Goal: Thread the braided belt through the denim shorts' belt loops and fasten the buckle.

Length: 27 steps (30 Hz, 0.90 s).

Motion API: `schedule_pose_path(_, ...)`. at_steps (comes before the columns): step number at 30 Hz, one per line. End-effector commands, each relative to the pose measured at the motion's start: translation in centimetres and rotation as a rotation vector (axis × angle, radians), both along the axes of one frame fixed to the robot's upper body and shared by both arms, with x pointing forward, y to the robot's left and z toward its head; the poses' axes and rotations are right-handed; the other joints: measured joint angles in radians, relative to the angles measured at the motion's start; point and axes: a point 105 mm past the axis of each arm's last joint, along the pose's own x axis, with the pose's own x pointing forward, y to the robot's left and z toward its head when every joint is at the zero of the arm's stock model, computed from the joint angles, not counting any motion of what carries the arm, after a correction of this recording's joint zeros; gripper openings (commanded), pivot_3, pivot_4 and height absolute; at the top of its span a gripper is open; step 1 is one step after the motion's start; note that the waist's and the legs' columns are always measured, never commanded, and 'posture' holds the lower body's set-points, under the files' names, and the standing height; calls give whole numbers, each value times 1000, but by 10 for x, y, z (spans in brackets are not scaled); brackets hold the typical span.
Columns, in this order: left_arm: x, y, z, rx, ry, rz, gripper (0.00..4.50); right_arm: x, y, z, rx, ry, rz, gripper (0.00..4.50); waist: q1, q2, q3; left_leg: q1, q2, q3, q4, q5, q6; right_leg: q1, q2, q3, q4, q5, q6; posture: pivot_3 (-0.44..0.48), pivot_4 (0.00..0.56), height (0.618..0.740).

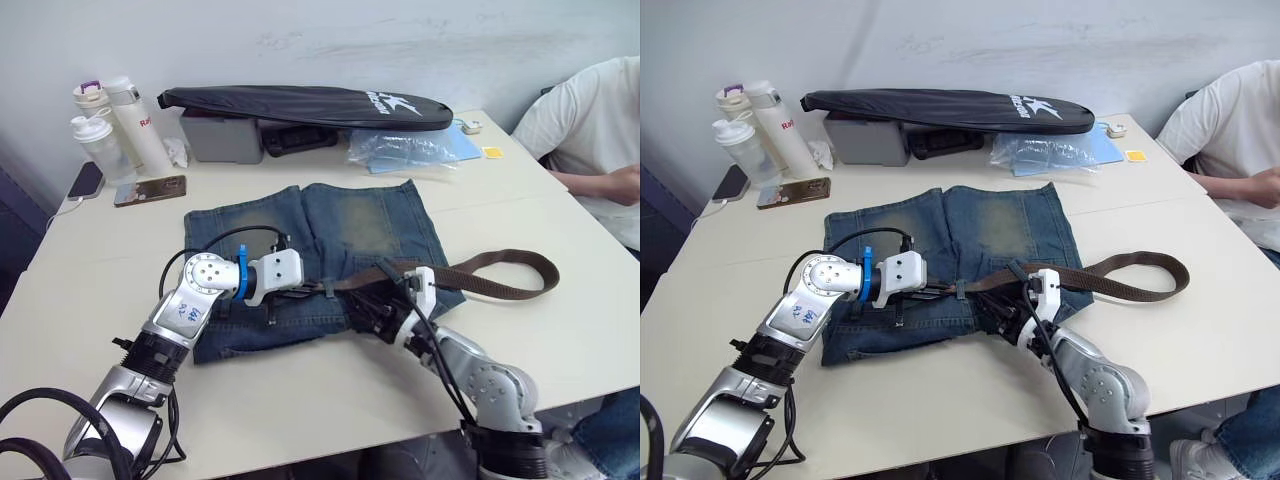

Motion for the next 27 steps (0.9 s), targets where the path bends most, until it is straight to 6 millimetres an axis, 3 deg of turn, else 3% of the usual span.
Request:
schedule_pose_path(1, 8, 8, 11, -5, -33, 34, 0, -18, -10, -1, -117, 0, 60, 4201, 3, 1, 3, 0, 0, 0, 0, 0, 0, 0, 0, 0, -2, 0, 0, 0, 150, 622)
schedule_pose_path(5, 7, 7, 10, -5, -20, 23, 0, -22, -23, 10, -267, -82, 102, 4201, 13, -1, 9, 0, -1, 1, -4, 0, 0, 1, 0, 0, -11, 3, 5, 0, 150, 622)
schedule_pose_path(9, 5, 6, 9, -3, -15, 14, 0, -9, -45, 25, -447, -178, 76, 4201, 20, 0, 12, 2, -2, 0, -15, 1, -1, 0, 0, -2, -21, 8, 13, 0, 150, 622)
schedule_pose_path(12, 5, 5, 8, -2, -14, 12, 0, 3, -55, 28, -519, -201, 45, 3390, 21, -1, 13, 2, -2, 1, -14, 2, -2, 1, 1, -2, -22, 9, 14, 0, 150, 622)
schedule_pose_path(18, 5, 4, 10, -2, -20, 7, 0, 15, -60, 17, -527, -149, -9, 328, 29, -3, 15, 2, 0, 1, -14, 8, -4, 1, 1, -3, -22, 9, 14, 0, 150, 622)
schedule_pose_path(19, 4, 4, 10, -2, -21, 6, 0, 16, -62, 14, -531, -133, -25, 64, 29, -3, 15, 2, 0, 1, -14, 8, -4, 1, 1, -3, -22, 9, 14, 0, 150, 622)
schedule_pose_path(25, 3, 7, 15, -3, -20, 2, 0, 20, -74, -16, -560, -12, -104, 64, 32, -3, 14, 2, 0, 1, -14, 9, -5, 1, 0, -2, -21, 9, 14, 0, 150, 622)
schedule_pose_path(27, 1, 14, 15, 5, -12, 9, 0, 22, -74, -23, -471, 28, -154, 64, 31, -6, 13, 2, 0, 1, -14, 9, -5, 1, 1, -2, -21, 9, 13, 0, 150, 622)
